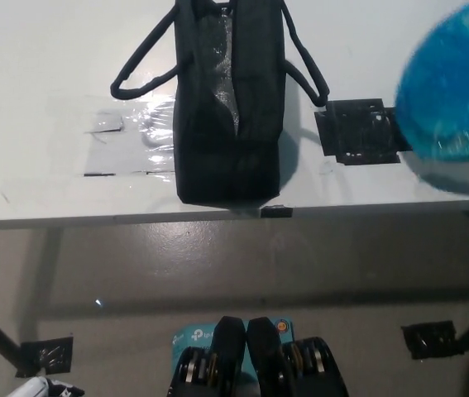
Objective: The robot uses its right hand to pick up a stack of plates kept in the middle of the desk and put it inside a bag kept next to it
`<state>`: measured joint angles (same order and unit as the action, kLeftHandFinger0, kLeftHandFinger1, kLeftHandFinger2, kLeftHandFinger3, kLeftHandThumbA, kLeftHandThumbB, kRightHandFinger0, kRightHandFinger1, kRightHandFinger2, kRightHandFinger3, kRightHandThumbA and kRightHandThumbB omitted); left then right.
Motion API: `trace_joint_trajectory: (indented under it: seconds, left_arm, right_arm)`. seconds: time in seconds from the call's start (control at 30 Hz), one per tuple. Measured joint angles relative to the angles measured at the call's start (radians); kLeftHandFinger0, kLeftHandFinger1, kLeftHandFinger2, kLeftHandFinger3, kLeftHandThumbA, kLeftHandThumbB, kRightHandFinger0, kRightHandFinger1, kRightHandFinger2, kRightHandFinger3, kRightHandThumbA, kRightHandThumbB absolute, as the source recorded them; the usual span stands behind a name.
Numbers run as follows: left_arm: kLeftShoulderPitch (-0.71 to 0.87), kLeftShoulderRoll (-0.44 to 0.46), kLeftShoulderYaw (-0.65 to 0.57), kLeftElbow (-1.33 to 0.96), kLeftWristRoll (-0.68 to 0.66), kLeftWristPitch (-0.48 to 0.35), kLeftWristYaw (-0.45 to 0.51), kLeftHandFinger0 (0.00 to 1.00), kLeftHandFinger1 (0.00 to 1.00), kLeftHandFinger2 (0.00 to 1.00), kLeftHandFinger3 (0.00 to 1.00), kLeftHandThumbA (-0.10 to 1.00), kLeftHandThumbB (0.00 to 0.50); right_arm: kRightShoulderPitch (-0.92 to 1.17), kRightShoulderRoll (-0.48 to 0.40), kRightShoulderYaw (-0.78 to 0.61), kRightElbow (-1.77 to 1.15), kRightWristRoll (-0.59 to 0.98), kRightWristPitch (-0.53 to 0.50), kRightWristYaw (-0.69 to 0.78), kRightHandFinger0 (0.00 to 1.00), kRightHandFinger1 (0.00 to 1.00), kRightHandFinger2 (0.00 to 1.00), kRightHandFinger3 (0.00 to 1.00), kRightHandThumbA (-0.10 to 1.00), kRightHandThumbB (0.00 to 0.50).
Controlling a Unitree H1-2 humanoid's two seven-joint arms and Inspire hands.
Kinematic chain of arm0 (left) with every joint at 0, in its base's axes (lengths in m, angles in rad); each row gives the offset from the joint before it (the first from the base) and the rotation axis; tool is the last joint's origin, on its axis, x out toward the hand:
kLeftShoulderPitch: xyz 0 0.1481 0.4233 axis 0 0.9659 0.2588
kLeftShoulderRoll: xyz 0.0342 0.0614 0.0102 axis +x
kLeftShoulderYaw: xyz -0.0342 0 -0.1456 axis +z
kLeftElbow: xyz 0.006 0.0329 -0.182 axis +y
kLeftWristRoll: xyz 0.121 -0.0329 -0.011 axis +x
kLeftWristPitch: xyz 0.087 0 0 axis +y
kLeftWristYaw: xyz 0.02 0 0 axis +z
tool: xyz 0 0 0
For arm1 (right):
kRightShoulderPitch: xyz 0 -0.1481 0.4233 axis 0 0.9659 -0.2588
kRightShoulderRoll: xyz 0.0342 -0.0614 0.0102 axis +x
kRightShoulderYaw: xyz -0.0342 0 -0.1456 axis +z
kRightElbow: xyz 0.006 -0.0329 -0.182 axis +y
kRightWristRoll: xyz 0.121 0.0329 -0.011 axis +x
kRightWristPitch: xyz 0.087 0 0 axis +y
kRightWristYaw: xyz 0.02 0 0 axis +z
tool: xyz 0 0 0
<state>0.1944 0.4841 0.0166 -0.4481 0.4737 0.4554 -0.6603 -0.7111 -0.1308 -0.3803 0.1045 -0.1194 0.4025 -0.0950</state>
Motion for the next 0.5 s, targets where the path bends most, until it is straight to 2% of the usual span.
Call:
trace_joint_trajectory:
  seconds: [0.1,0.2,0.23,0.33,0.43,0.5]
  left_arm:
    - [0.002,0.001,0.0,0.0,-0.001,0.0,0.001,0.71,0.71,0.79,0.88,0.2,0.0]
    - [0.002,0.003,-0.001,-0.002,-0.002,0.0,0.002,0.71,0.71,0.78,0.88,0.2,0.0]
    - [0.002,0.004,-0.001,-0.003,-0.002,0.0,0.003,0.72,0.72,0.8,0.89,0.23,0.0]
    - [0.006,0.004,0.0,-0.004,-0.002,0.0,0.003,0.73,0.74,0.81,0.9,0.23,0.0]
    - [0.008,0.004,0.0,-0.004,-0.002,0.0,0.003,0.73,0.73,0.8,0.9,0.19,0.0]
    - [0.008,0.003,0.0,-0.004,-0.003,0.0,0.003,0.72,0.73,0.81,0.91,0.21,0.0]
  right_arm:
    - [-0.065,0.016,0.013,-0.042,0.039,0.028,0.01,0.0,0.0,0.03,0.0,-0.1,0.221]
    - [-0.134,0.027,0.056,-0.093,0.066,0.048,0.023,0.0,0.0,0.04,0.0,-0.1,0.222]
    - [-0.151,0.028,0.066,-0.104,0.074,0.051,0.026,0.0,0.0,0.01,0.0,-0.1,0.284]
    - [-0.193,0.035,0.099,-0.119,0.079,0.057,0.029,0.0,0.0,0.0,0.0,-0.1,0.232]
    - [-0.22,0.046,0.136,-0.121,0.078,0.061,0.029,0.0,0.0,0.0,0.0,-0.1,0.232]
    - [-0.226,0.053,0.156,-0.122,0.076,0.063,0.029,0.0,0.0,0.0,0.0,-0.1,0.251]
